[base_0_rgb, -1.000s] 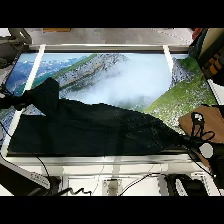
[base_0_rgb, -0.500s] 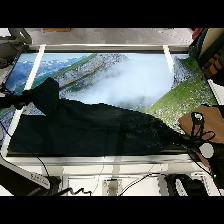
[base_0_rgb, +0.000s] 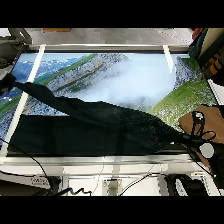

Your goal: Fold the clothes and pants, and hang the long-sleeved shirts on hangers.

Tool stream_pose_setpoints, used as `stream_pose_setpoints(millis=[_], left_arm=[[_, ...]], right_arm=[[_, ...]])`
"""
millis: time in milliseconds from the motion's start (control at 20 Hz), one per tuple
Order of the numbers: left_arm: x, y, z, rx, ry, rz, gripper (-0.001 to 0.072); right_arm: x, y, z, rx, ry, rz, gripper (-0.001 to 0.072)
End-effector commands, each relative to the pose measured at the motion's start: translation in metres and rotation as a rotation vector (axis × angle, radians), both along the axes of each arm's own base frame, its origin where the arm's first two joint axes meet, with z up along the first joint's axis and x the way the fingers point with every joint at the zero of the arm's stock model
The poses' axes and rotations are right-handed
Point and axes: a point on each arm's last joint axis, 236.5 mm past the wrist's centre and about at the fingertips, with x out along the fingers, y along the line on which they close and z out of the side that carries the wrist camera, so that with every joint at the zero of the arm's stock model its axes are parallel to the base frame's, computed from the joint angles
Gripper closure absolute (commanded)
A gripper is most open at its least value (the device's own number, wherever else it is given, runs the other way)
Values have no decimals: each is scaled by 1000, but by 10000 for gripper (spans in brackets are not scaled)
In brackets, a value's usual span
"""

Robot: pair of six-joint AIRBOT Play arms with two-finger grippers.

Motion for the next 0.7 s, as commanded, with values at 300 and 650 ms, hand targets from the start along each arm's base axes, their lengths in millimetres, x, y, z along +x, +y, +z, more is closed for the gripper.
stream_pose_setpoints(millis=[300,650], left_arm=[[-108,46,3,410,455,-57,689],[-135,31,-61,324,582,-93,688]], right_arm=[[-56,20,-9,86,260,18,675],[-11,17,8,91,59,-17,103]])
